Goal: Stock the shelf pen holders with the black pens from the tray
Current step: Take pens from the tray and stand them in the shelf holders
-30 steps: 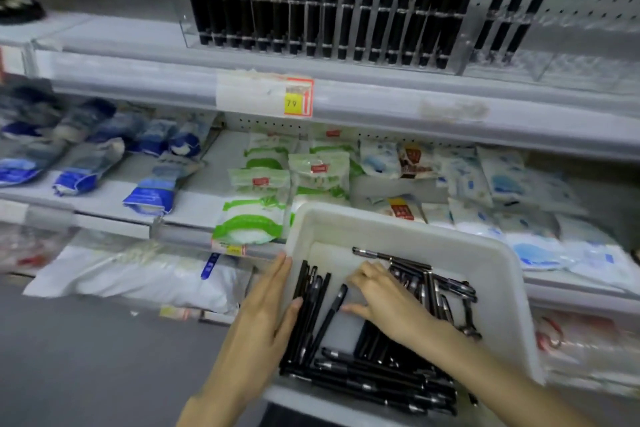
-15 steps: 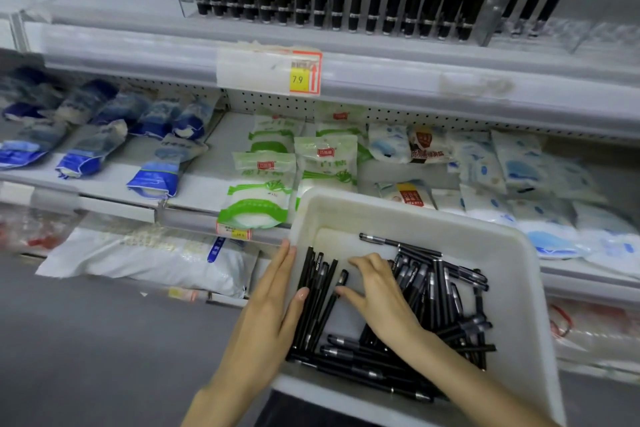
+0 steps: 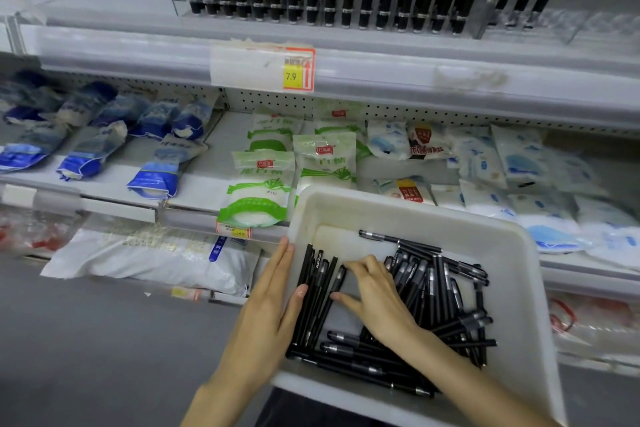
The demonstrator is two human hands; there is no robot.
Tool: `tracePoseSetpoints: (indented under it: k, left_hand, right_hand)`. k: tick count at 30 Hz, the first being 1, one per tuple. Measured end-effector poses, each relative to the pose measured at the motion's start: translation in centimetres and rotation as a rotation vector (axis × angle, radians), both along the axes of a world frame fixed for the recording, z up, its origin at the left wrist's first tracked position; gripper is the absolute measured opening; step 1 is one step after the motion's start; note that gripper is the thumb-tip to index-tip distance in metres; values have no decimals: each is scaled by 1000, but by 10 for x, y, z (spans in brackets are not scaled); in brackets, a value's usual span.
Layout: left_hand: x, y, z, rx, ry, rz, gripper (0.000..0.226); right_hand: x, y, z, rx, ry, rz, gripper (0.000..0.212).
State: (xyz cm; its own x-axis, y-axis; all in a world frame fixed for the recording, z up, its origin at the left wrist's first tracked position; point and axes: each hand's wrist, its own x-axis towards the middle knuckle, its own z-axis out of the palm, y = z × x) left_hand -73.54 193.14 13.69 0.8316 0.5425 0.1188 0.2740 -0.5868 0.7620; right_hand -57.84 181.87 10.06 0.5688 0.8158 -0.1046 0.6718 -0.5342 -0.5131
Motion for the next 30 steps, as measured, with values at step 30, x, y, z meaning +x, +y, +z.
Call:
tracePoseSetpoints:
  k: [30]
  left_hand:
    - [172,-28,218,724,-366,-278,59]
  right_hand:
    - [143,-84,397,1143,-115,-132,28]
